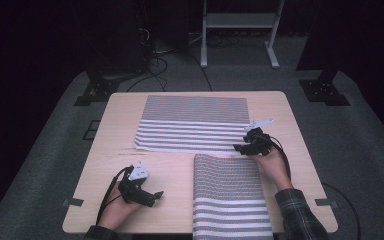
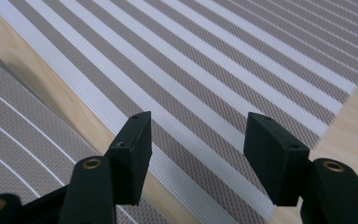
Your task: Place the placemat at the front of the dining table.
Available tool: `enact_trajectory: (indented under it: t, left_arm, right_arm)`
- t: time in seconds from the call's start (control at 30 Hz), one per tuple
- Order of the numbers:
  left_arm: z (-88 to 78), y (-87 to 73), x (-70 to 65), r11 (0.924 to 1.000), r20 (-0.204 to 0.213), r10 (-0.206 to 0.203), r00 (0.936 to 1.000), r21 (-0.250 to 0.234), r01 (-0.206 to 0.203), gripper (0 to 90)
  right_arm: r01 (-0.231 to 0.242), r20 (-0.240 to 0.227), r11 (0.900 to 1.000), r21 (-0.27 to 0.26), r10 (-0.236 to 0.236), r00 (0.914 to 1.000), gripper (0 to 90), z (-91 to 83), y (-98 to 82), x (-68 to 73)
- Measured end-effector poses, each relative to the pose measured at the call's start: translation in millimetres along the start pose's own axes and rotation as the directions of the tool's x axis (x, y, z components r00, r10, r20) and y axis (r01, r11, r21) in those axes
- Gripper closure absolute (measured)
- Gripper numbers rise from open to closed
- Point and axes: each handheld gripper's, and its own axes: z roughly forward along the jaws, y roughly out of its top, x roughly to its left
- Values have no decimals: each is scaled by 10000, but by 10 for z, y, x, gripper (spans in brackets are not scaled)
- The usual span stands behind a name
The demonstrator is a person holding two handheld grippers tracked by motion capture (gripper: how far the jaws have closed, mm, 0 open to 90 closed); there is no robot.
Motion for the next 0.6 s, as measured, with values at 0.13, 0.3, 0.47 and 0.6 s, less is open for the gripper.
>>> enact_trajectory:
  t: [0.13,0.3,0.47,0.6]
  left_arm:
    - [-1,-1,-1,10000,7,6,10000,5,-6,0]
    - [-1,0,-1,10000,7,4,10000,6,-4,0]
    - [-3,2,3,10000,-48,-70,10000,31,70,0]
    - [-1,36,31,9996,74,-225,9997,155,224,0]
  right_arm:
    - [-79,243,9999,126,76,9997,407,-17,-106,-73]
    - [-342,383,9993,128,337,9987,407,4,-171,-141]
    - [-299,518,9993,239,286,9983,416,46,-196,-150]
    - [-255,491,9993,261,242,9985,415,63,-208,-154]
